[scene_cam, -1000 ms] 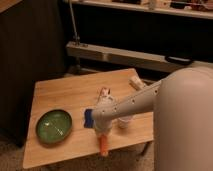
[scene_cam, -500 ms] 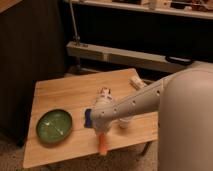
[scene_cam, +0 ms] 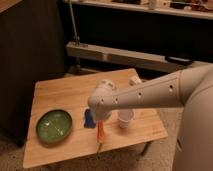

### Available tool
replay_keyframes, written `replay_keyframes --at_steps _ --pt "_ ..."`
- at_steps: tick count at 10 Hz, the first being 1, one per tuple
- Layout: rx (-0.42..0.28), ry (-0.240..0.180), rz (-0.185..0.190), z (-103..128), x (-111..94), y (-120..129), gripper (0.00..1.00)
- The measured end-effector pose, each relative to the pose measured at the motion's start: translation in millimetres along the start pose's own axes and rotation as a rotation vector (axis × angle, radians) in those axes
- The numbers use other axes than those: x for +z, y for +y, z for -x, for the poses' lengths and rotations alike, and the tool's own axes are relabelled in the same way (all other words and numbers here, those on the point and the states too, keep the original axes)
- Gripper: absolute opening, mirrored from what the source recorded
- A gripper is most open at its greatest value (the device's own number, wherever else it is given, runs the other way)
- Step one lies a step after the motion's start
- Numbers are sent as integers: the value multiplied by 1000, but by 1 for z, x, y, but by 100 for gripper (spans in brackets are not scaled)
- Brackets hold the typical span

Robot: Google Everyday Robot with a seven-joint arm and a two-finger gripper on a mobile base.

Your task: Place the pepper on the white sponge

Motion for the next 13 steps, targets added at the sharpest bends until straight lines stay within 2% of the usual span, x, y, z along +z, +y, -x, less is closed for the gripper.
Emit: replay_keyframes --at_steps 2,4,6,8,11,13 --pt "-20 -11 23 40 3 29 14" --pt "-36 -10 40 67 6 51 14" --pt "-33 49 29 97 15 54 14" --pt "-35 89 39 101 18 54 14" --pt "-20 149 69 89 27 26 14" --pt "-38 171 108 89 42 26 14"
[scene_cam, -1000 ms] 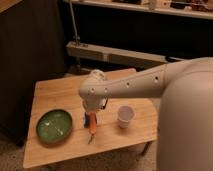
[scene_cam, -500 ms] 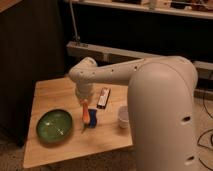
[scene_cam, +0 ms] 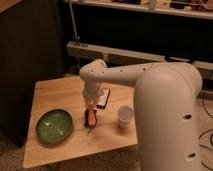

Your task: Place the pepper on the white sponge

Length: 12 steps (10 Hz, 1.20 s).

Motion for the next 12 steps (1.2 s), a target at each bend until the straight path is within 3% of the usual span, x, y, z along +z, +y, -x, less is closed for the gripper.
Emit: replay_keyframes --at_steps 8,12 --pt "-79 -20 71 9 13 4 14" --pt "-96 -17 82 12 20 7 14"
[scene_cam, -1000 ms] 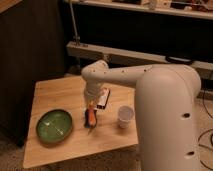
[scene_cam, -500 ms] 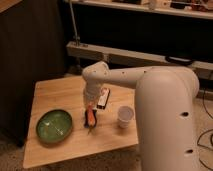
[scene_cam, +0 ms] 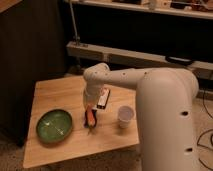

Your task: Place the pepper on the white sponge

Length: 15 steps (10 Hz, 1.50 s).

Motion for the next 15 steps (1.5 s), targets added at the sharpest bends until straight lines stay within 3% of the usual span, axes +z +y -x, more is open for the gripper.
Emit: replay_keyframes --at_steps 5,11,12,15 --pt "23 9 -10 4 5 -6 17" --pt "24 52 -28 5 29 -3 75" --pt "24 61 -33 4 32 -4 80" --pt "24 48 -56 0 27 -1 80"
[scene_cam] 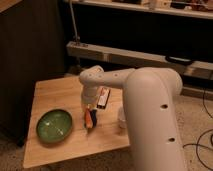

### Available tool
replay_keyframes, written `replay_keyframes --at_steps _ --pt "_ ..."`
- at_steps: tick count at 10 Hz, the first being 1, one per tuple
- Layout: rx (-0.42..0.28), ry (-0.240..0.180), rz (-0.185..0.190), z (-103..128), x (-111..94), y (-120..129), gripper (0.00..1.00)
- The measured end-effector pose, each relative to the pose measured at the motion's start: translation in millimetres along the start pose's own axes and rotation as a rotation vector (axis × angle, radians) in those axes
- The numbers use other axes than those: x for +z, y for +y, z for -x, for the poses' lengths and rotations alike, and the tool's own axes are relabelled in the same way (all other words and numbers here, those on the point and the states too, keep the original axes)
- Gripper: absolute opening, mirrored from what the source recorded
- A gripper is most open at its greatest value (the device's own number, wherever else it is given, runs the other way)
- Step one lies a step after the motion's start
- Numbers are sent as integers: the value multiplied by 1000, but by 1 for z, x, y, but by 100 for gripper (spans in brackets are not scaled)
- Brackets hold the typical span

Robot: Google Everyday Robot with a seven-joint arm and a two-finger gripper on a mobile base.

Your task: Place the pepper on the white sponge

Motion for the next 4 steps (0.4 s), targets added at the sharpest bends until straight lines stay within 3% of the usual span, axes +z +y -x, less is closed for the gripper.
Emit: replay_keyframes --at_steps 4 --pt "-28 -58 -19 -11 -24 13 80"
